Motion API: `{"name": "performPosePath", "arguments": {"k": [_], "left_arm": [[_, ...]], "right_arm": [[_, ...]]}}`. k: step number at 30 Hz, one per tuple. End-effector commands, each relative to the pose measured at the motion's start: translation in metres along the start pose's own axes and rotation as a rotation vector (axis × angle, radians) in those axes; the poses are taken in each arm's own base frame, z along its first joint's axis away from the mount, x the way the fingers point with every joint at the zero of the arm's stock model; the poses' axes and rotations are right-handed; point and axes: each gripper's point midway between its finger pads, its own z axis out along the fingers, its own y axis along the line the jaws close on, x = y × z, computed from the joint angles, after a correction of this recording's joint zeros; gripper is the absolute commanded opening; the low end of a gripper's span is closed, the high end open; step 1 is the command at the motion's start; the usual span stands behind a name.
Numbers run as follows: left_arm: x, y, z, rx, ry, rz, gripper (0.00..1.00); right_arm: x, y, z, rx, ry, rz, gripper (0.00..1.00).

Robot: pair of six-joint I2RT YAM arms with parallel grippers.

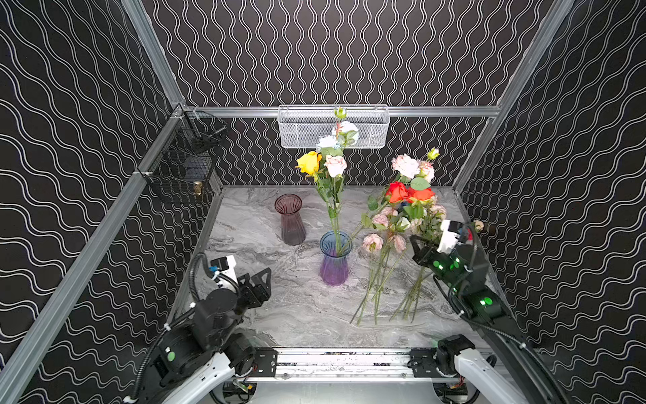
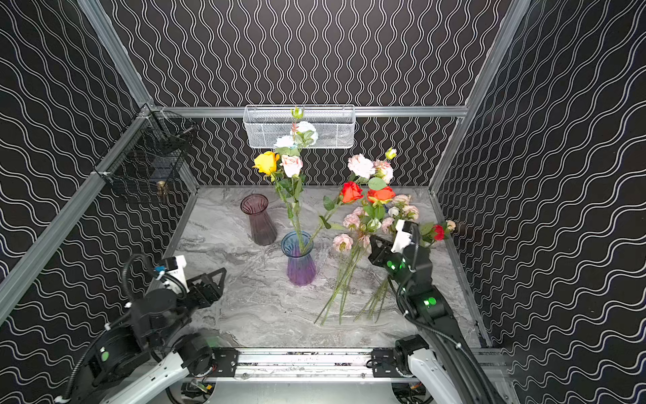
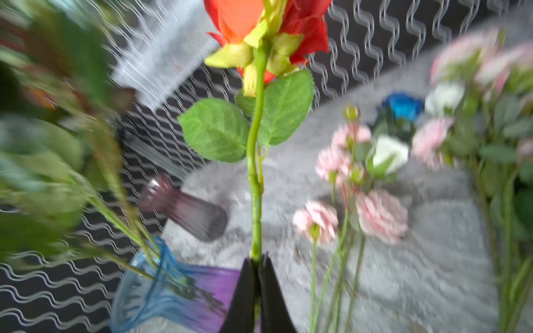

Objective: Arrange flowers in a vase
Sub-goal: Pick up the flower from the center of the table, then place the flower in the vase.

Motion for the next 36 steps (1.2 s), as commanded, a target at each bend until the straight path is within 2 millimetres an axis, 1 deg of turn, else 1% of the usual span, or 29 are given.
{"name": "performPosePath", "arguments": {"k": [1,4,7,8,10,12,13,15,18,19,24,26,28,29,33,34,36], "left_arm": [[-0.014,0.017,-0.01,-0.074,-0.063,0.06,0.81],[-0.015,0.029,-0.015,-0.113,-0.086,0.067,0.81],[-0.014,0.035,-0.018,-0.121,-0.091,0.06,0.81],[-0.013,0.037,-0.018,-0.126,-0.093,0.061,0.81],[-0.01,0.041,-0.017,-0.143,-0.095,0.069,0.81],[-0.01,0.042,-0.017,-0.148,-0.097,0.069,0.81],[-0.011,0.042,-0.017,-0.147,-0.098,0.072,0.81],[-0.012,0.044,-0.019,-0.159,-0.098,0.072,0.81],[-0.01,0.047,-0.021,-0.165,-0.091,0.063,0.81],[-0.009,0.047,-0.021,-0.16,-0.091,0.059,0.81],[-0.007,0.044,-0.018,-0.125,-0.103,0.027,0.81],[-0.005,0.041,-0.015,-0.112,-0.101,0.027,0.82],[-0.003,0.04,-0.012,-0.113,-0.094,0.025,0.82],[-0.001,0.041,-0.011,-0.12,-0.086,0.028,0.82],[0.002,0.042,-0.01,-0.128,-0.069,0.033,0.82],[0.003,0.042,-0.01,-0.13,-0.065,0.032,0.82],[0.005,0.044,-0.01,-0.133,-0.062,0.024,0.82]], "right_arm": [[-0.031,0.01,-0.02,-0.064,-0.205,-0.02,0.0],[-0.055,0.018,-0.046,-0.091,-0.351,-0.042,0.0],[-0.076,0.031,-0.061,-0.096,-0.402,-0.086,0.0],[-0.079,0.035,-0.063,-0.103,-0.405,-0.089,0.0],[-0.08,0.036,-0.06,-0.102,-0.394,-0.078,0.0],[-0.075,0.031,-0.049,-0.063,-0.346,-0.082,0.0],[-0.074,0.029,-0.048,-0.053,-0.339,-0.087,0.0],[-0.08,0.032,-0.054,-0.066,-0.374,-0.093,0.0],[-0.098,0.047,-0.073,-0.106,-0.452,-0.12,0.0],[-0.102,0.053,-0.077,-0.128,-0.462,-0.124,0.0],[-0.118,0.111,-0.091,-0.385,-0.471,-0.168,0.0],[-0.127,0.13,-0.094,-0.455,-0.484,-0.179,0.0],[-0.135,0.146,-0.094,-0.504,-0.485,-0.193,0.0],[-0.139,0.157,-0.093,-0.537,-0.479,-0.205,0.0],[-0.147,0.197,-0.087,-0.621,-0.467,-0.264,0.0],[-0.144,0.212,-0.085,-0.642,-0.459,-0.285,0.0],[-0.137,0.233,-0.074,-0.645,-0.447,-0.338,0.0]]}}
